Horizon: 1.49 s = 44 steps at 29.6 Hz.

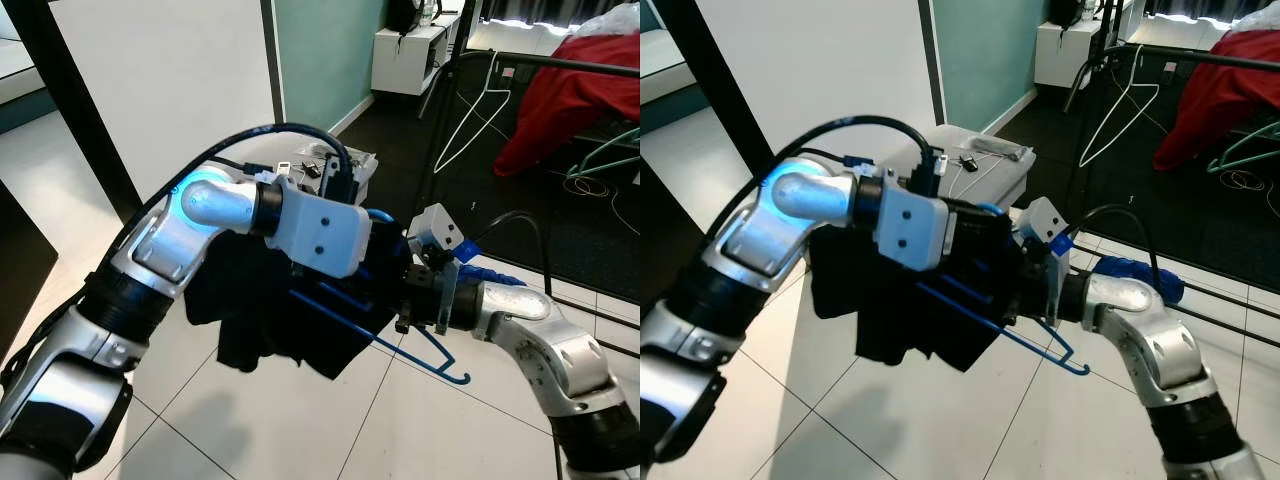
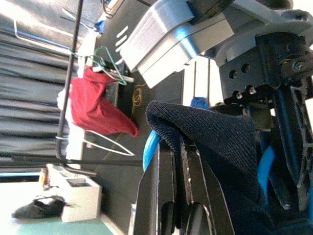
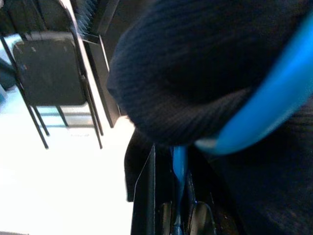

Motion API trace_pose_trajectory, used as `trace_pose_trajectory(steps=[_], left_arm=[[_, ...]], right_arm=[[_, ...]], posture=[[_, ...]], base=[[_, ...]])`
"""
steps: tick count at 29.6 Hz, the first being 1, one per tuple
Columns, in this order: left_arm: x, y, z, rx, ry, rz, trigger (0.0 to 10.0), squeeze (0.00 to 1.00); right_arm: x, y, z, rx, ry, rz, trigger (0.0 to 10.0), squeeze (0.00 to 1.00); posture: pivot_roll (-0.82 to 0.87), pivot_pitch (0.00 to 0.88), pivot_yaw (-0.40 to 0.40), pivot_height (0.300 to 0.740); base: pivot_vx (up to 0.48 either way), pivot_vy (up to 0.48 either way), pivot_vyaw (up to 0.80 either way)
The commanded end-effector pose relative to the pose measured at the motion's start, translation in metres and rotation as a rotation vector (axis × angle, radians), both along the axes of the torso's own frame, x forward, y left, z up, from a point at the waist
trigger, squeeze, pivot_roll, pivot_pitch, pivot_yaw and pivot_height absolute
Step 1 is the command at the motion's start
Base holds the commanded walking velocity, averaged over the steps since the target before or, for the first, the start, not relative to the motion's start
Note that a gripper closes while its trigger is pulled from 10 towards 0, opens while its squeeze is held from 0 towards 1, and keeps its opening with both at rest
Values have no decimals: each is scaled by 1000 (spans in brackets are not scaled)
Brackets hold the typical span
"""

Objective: Hang hanger

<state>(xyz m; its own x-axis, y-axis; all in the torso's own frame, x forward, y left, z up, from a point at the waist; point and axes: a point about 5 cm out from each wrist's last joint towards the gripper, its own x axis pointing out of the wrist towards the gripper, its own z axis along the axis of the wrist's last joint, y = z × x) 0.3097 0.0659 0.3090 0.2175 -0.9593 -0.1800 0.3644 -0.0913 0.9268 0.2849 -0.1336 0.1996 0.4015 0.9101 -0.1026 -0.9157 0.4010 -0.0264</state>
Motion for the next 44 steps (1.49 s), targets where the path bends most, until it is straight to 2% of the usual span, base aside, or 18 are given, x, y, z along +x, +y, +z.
trace_pose_trajectory(steps=[1,2,5,6,12,13,14,15,27,33,37,38,39,40,41,42,44], left_arm=[[5,16,37,-145,-130,84,10000,0],[11,26,40,-133,-150,139,10000,0],[16,34,41,-118,-165,177,10000,0],[18,42,44,-117,-171,207,10000,0],[15,47,48,-129,-139,211,10000,0],[13,45,46,-121,-104,192,10000,459],[11,43,44,-115,-79,179,10000,459],[10,42,42,-115,-55,166,10000,1000],[2,33,36,-98,17,74,10000,1000],[-1,30,38,-141,9,60,10000,1000],[3,36,47,-221,-41,112,10000,1000],[5,39,51,-260,-57,135,10000,612],[5,39,51,-260,-57,135,10000,612],[6,42,54,-303,-68,157,10000,125],[8,47,61,-391,-87,192,10000,0],[8,47,61,-391,-87,192,10000,0],[12,60,77,-647,-101,275,10000,0]], right_arm=[[-12,19,-11,-14,48,114,10000,0],[-12,19,-11,-10,46,108,10000,0],[-11,18,-11,-5,44,100,10000,0],[-10,16,-10,3,39,86,10000,0],[-5,13,-4,61,16,49,10000,0],[-4,14,-2,80,6,41,10000,0],[-3,14,0,90,-1,38,10000,0],[-2,15,1,102,-11,30,10000,0],[7,7,16,158,-70,-26,10000,0],[10,8,20,213,-84,-52,10000,0],[11,9,23,246,-97,-62,10000,0],[12,9,25,263,-104,-68,10000,0],[12,9,25,263,-104,-68,10000,0],[13,8,29,289,-111,-74,10000,0],[14,7,37,352,-124,-76,10000,0],[14,7,37,352,-124,-76,10000,0],[20,-1,57,526,-150,-109,10000,0]], posture=[[-110,31,70,740],[-111,31,73,740],[-111,31,73,740],[-112,32,72,740],[-109,31,69,740],[-109,31,69,740],[-109,31,69,740],[-108,31,70,740],[-108,31,76,740],[-101,30,80,740],[-97,27,83,740],[-97,27,85,740],[-97,27,85,740],[-97,25,85,740],[-95,26,87,740],[-95,26,87,740],[-92,21,84,740]], base=[[0,0,0],[0,0,0],[0,0,0],[0,0,0],[0,0,0],[0,0,0],[0,0,0],[0,0,0],[0,0,0],[0,0,0],[0,0,0],[0,0,0],[0,0,0],[0,0,0],[0,0,0],[0,0,0],[0,0,0]])
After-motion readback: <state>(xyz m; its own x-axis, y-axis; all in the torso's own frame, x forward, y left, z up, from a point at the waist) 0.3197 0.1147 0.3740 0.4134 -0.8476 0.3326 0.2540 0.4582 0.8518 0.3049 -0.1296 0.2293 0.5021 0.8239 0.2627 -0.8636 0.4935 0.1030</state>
